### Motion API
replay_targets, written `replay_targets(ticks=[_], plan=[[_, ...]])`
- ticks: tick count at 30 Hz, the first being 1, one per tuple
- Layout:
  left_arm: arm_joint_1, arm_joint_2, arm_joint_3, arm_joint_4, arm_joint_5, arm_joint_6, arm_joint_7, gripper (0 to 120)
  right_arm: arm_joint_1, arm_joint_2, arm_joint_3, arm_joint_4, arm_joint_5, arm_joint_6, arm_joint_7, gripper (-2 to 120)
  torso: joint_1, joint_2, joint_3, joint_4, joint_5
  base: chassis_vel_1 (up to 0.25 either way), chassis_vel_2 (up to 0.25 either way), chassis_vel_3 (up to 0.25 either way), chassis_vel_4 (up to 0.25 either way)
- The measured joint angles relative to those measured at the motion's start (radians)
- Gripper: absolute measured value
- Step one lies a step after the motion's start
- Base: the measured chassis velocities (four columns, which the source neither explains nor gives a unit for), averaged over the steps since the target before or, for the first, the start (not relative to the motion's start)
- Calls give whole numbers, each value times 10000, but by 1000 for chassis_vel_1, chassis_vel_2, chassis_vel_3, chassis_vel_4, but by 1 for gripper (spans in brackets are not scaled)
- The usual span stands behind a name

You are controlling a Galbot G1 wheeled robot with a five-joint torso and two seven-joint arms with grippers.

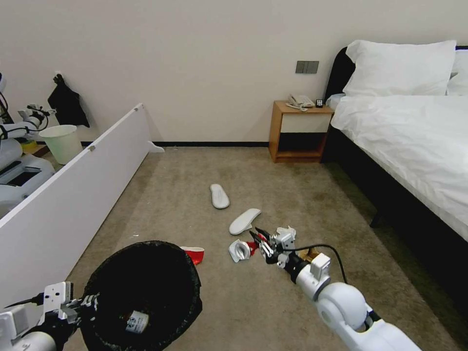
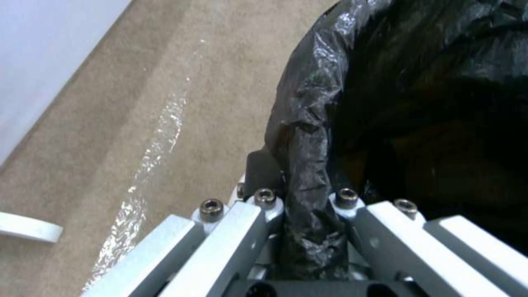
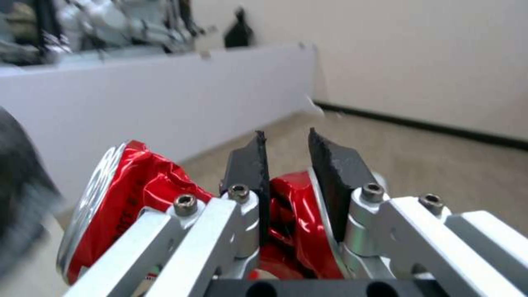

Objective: Pick up the trash bin, then pick up the garbage from the floor and place it into the trash bin.

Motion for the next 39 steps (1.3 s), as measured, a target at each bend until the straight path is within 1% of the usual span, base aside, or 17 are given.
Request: replay_targets(ticks=[4, 7, 10, 11, 13, 14, 15, 17, 18, 20, 21, 23, 24, 26, 30, 32, 39], plan=[[-90, -61, 198, 112, 127, 0, -11, 3, 505, -295, -205, 839, 701, -137, -10, 17, 0, 0, 0, 1, -1, 0, 0, 0, 0], [-134, -64, 242, 126, 135, 0, -12, 3, 668, -370, -270, 1064, 923, -170, -20, 17, 0, 1, 0, 0, -1, 0, 0, 0, 0], [-369, -48, 424, 186, 207, 0, -41, 3, 1376, -570, -506, 1628, 1675, -231, -113, 17, 0, 1, 0, -3, -1, 0, 0, 0, 0], [-369, -48, 424, 186, 207, 0, -41, 3, 1376, -570, -506, 1628, 1675, -231, -113, 17, 0, 1, 0, -3, -1, 0, 0, 0, 0], [-465, -1, 596, 260, 290, -1, -62, 3, 2126, -605, -669, 1983, 2366, -256, -219, 17, 0, 0, 0, -1, -1, 0, 0, 0, 0], [-465, -1, 596, 260, 290, -1, -62, 3, 2126, -605, -669, 1983, 2366, -256, -219, 17, 0, 0, 0, -1, -1, 0, 0, 0, 0], [-498, 20, 721, 301, 352, 0, -90, 3, 2603, -596, -762, 2174, 2777, -255, -278, 17, 0, 1, 0, 1, -3, 0, 0, 0, 0], [-490, 26, 856, 318, 412, 0, -106, 3, 3113, -585, -901, 2414, 3383, -255, -356, 17, 0, 0, 0, 0, -1, 0, 0, 0, 0], [-490, 26, 856, 318, 412, 0, -106, 3, 3113, -585, -901, 2414, 3383, -255, -356, 17, 0, 0, 0, 0, -1, 0, 0, 0, 0], [-474, 52, 964, 320, 508, -1, -106, 3, 3771, -583, -1154, 2692, 4019, -220, -576, 17, 0, 1, 0, 0, -3, 0, 0, 0, 0], [-474, 52, 964, 320, 508, -1, -106, 3, 3771, -583, -1154, 2692, 4019, -220, -576, 17, 0, 1, 0, 0, -3, 0, 0, 0, 0], [-514, 69, 971, 320, 520, -1, -106, 3, 4244, -542, -1467, 2875, 4553, -183, -756, 17, 0, 0, 0, 0, -3, 0, 0, 0, 0], [-514, 69, 971, 320, 520, -1, -106, 3, 4244, -542, -1467, 2875, 4553, -183, -756, 17, 0, 0, 0, 0, -3, 0, 0, 0, 0], [-537, 76, 965, 321, 507, -1, -104, 3, 4603, -375, -1861, 2980, 4897, -93, -929, 17, 0, 0, 0, 0, -2, 0, 0, 0, 0], [-538, 96, 932, 324, 482, -1, -104, 3, 4817, -182, -2212, 3039, 5178, -31, -1034, 17, 0, 1, 0, 0, -3, 0, 0, 0, 0], [-538, 137, 865, 328, 433, -1, -103, 3, 5044, 59, -2715, 3132, 5708, 43, -1138, 17, 0, 1, 0, 0, -2, 0, 0, 0, 0], [-501, 142, 806, 310, 409, -1, -104, 3, 5179, 327, -3356, 3276, 6614, 95, -1174, 17, 0, 0, 0, 0, -2, 0, 0, 0, 0]])
